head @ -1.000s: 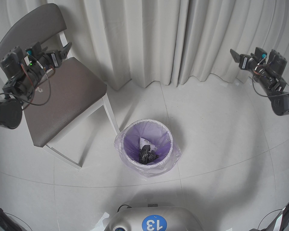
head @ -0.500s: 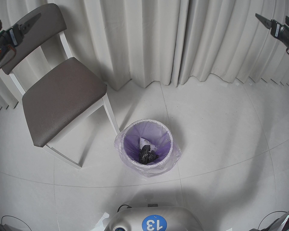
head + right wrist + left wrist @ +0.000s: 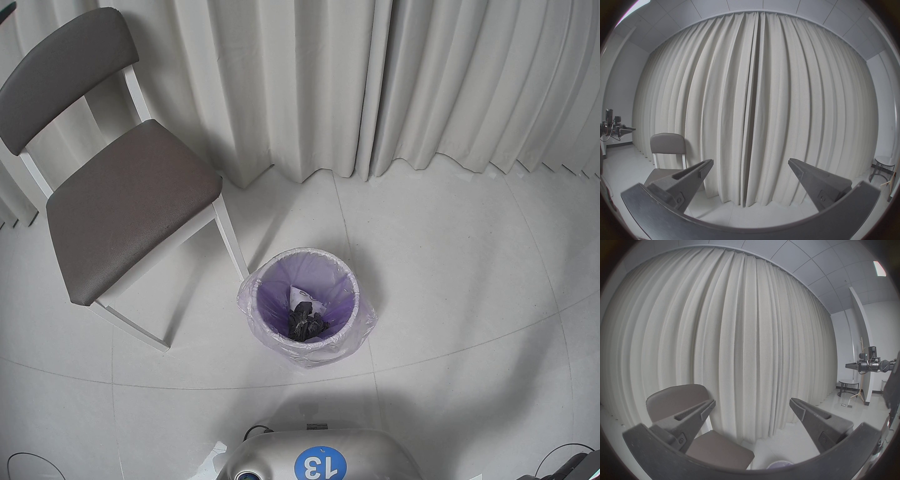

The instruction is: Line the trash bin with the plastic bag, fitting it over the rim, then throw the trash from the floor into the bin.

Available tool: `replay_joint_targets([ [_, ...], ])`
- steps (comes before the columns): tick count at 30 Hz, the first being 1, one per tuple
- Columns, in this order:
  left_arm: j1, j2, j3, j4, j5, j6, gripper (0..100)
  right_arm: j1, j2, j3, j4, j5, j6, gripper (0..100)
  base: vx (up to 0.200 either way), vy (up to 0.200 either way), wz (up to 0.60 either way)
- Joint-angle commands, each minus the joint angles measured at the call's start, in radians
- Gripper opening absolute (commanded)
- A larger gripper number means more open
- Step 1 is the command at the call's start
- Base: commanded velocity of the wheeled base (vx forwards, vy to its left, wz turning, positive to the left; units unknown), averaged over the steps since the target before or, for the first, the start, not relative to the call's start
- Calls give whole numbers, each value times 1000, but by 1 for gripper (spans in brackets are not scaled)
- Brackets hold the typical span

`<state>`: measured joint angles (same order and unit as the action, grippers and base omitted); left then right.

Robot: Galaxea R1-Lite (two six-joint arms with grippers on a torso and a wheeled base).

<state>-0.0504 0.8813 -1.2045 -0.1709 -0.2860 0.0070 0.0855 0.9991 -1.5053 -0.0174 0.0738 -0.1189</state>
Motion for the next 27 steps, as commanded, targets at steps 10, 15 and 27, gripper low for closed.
replay_joint_targets([
  [10, 40, -324, -257, 409, 11, 4, 100, -12, -473, -1, 421, -154, -10, 100, 0, 0, 0],
  [15, 34, -397, -283, 485, 22, 5, 100, -20, -570, -39, 582, -216, -91, 100, 0, 0, 0],
  [27, 4, -510, -299, 665, 25, 18, 100, -90, -709, -141, 841, -263, -133, 100, 0, 0, 0],
])
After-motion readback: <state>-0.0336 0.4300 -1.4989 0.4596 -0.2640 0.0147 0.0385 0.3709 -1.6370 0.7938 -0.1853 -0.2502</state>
